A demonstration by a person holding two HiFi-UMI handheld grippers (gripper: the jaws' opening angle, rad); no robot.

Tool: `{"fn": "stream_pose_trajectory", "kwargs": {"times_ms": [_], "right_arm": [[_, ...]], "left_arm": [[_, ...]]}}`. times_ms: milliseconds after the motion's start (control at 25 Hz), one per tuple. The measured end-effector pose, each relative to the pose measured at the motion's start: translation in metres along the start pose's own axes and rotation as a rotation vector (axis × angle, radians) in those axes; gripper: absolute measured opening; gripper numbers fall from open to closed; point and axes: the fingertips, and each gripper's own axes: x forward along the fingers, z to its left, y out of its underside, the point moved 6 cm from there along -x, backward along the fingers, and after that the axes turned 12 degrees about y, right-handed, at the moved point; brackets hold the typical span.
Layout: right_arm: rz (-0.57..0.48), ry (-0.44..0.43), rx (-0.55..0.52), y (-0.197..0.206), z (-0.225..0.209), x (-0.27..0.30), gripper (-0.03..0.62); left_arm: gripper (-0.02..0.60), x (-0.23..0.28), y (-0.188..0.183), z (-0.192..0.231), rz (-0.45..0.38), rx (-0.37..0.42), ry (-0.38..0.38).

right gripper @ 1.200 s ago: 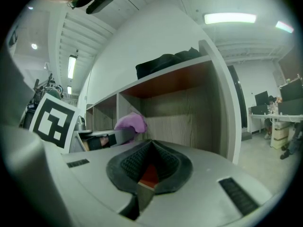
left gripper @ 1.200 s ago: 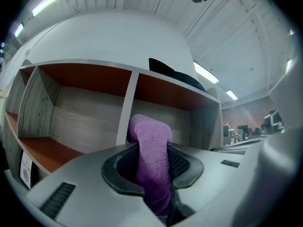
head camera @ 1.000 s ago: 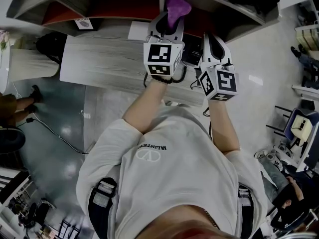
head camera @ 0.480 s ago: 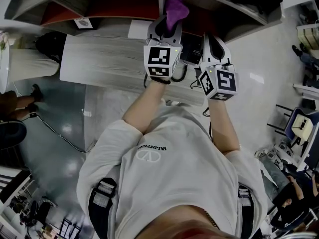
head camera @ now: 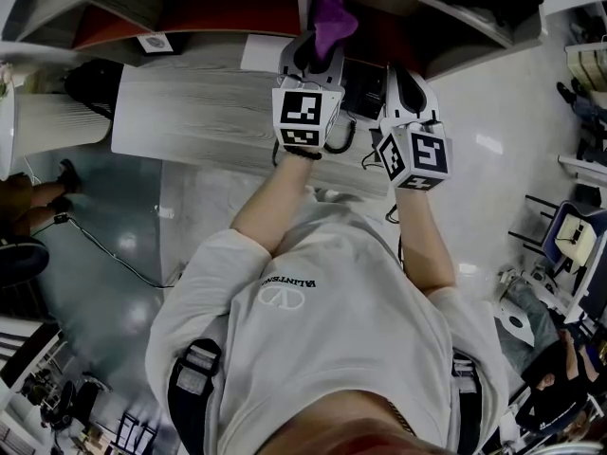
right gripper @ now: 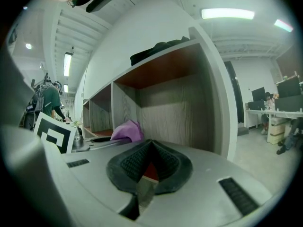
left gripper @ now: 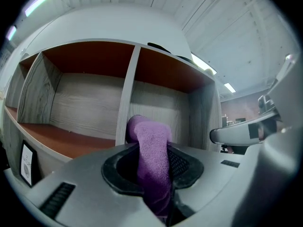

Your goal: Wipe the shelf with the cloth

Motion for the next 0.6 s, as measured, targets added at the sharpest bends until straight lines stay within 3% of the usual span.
{"fn": "stream_pose_trajectory", "kwargs": {"times_ms": [600], "right_arm": [[0.046,0.005,0.000,0.030,-0.008,0.012,0.002]], "left_arm": [[0.103,0.001,0.028,0.004,0.031,-0.011,-0.014]]}}
